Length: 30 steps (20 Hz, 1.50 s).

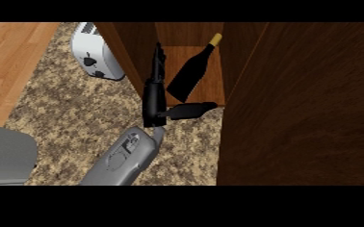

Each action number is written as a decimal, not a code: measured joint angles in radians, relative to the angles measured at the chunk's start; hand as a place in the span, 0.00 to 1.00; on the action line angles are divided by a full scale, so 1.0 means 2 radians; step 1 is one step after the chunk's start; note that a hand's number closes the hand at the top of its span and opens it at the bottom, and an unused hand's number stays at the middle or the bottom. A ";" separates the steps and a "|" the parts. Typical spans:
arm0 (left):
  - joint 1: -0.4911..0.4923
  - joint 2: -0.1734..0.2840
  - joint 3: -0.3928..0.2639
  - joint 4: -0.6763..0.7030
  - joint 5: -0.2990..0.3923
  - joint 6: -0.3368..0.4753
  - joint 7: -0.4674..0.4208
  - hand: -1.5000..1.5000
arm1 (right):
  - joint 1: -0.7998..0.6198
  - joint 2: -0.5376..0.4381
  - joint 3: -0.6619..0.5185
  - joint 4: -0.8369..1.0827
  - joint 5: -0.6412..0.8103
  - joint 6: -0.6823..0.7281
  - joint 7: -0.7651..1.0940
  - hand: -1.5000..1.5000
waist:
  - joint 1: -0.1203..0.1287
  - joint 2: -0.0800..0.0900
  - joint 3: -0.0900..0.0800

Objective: Pick up the wine, place it into the cabinet and close the cabinet

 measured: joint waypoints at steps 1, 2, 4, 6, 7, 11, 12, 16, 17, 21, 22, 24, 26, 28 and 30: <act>0.017 0.006 -0.006 -0.023 -0.001 -0.003 0.002 0.00 | -0.004 0.001 0.004 -0.001 0.002 -0.007 0.005 0.00 | 0.001 0.000 0.000; 0.031 0.014 -0.010 -0.041 -0.002 -0.007 0.005 0.00 | -0.006 -0.001 0.003 -0.001 0.003 -0.010 0.007 0.00 | 0.001 0.000 0.000; 0.056 0.032 -0.025 -0.088 -0.008 -0.008 0.023 0.00 | -0.011 -0.008 -0.007 -0.002 0.004 -0.013 0.012 0.00 | 0.002 0.000 0.000; 0.082 0.056 -0.033 -0.129 -0.011 -0.019 0.034 0.00 | -0.018 -0.010 -0.007 -0.003 0.007 -0.019 0.017 0.00 | 0.003 0.000 0.000; 0.097 0.070 -0.032 -0.145 -0.010 -0.028 0.032 0.00 | -0.017 -0.010 -0.006 -0.003 0.008 -0.020 0.015 0.00 | 0.002 0.000 0.000; 0.148 0.113 -0.030 -0.217 -0.012 -0.041 0.050 0.00 | -0.021 -0.022 -0.014 -0.005 0.011 -0.019 0.019 0.00 | 0.001 0.001 0.000; 0.158 0.123 -0.025 -0.234 -0.010 -0.045 0.054 0.00 | -0.019 -0.025 -0.018 -0.005 0.012 -0.017 0.018 0.00 | 0.001 0.001 0.000; 0.217 0.159 -0.018 -0.301 -0.001 -0.075 0.050 0.00 | -0.001 -0.031 -0.015 -0.005 0.014 -0.003 0.008 1.00 | 0.000 0.001 0.000; 0.228 0.168 -0.015 -0.311 0.006 -0.090 0.046 0.00 | -0.003 -0.032 -0.005 -0.005 0.016 -0.003 0.011 1.00 | 0.000 0.001 0.000; 0.271 0.198 -0.005 -0.341 0.034 -0.146 0.023 1.00 | -0.004 -0.067 -0.004 -0.005 0.018 0.032 0.015 1.00 | 0.000 0.001 0.000; 0.279 0.207 0.003 -0.346 0.044 -0.162 0.020 1.00 | 0.001 -0.077 -0.005 -0.004 0.018 0.047 0.009 1.00 | -0.001 0.001 0.000; 0.287 0.220 0.017 -0.347 0.061 -0.191 0.014 1.00 | 0.000 -0.092 -0.006 -0.004 0.019 0.062 0.006 1.00 | -0.002 0.002 -0.001; 0.308 0.233 0.028 -0.359 0.072 -0.214 0.005 1.00 | 0.002 -0.099 -0.006 -0.004 0.021 0.069 0.003 1.00 | -0.001 0.002 -0.001; 0.327 0.245 0.045 -0.362 0.085 -0.240 -0.008 1.00 | 0.008 -0.102 -0.009 -0.005 0.022 0.074 -0.001 1.00 | -0.002 0.002 -0.001; 0.333 0.255 0.066 -0.352 0.098 -0.267 -0.016 1.00 | 0.009 -0.108 -0.020 -0.005 0.022 0.082 -0.007 1.00 | -0.002 0.003 -0.001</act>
